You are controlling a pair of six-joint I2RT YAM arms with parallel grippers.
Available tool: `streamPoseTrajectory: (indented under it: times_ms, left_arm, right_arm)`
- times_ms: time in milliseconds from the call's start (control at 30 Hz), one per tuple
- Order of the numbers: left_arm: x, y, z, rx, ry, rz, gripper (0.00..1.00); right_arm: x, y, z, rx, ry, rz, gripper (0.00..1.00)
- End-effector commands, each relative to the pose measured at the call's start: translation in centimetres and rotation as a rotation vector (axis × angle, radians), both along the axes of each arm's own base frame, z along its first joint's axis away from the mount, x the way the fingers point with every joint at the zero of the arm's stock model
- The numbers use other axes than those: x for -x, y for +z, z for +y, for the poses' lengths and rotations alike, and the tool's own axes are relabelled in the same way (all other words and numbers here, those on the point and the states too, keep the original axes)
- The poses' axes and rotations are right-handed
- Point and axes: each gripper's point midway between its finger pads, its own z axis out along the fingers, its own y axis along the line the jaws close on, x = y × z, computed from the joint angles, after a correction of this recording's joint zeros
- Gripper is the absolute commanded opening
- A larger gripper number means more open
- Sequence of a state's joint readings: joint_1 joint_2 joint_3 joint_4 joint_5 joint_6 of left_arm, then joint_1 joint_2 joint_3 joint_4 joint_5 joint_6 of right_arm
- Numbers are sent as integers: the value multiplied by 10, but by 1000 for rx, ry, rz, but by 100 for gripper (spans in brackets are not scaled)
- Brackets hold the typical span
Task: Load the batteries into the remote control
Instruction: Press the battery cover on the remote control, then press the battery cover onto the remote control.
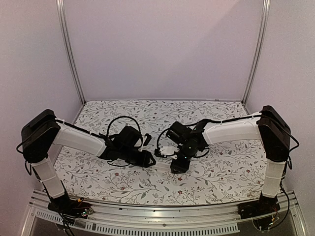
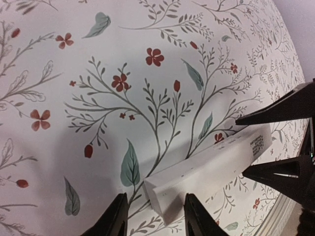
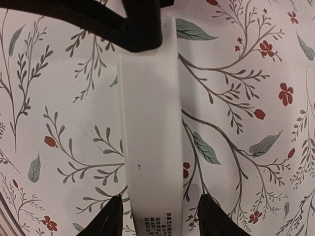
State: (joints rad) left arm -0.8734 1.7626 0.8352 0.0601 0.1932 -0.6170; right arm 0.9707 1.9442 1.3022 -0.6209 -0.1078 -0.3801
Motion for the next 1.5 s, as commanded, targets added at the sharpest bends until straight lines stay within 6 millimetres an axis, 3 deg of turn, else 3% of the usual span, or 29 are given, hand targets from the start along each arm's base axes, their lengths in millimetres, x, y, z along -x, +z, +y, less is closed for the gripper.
streamPoseTrajectory:
  times_ms: [0, 367, 633, 967, 1100, 1467]
  left_arm:
    - [1, 6, -4, 12, -2, -5, 40]
    - [2, 11, -3, 0, -9, -29, 35]
    - [2, 13, -3, -37, -18, -61, 36]
    - [8, 20, -5, -85, -48, -92, 36]
    - [7, 21, -6, -94, -49, -98, 36]
    - [9, 17, -10, -132, -70, -103, 32]
  right_arm:
    - [3, 10, 0, -15, -2, -10, 55]
    - [-5, 59, 0, -159, -101, -14, 59]
    - [-22, 83, -31, -270, -486, 144, 58]
    - [-1, 63, -48, -314, -789, 376, 54]
    - [4, 46, -54, -285, -871, 412, 54]
    - [2, 22, -51, -249, -932, 455, 46]
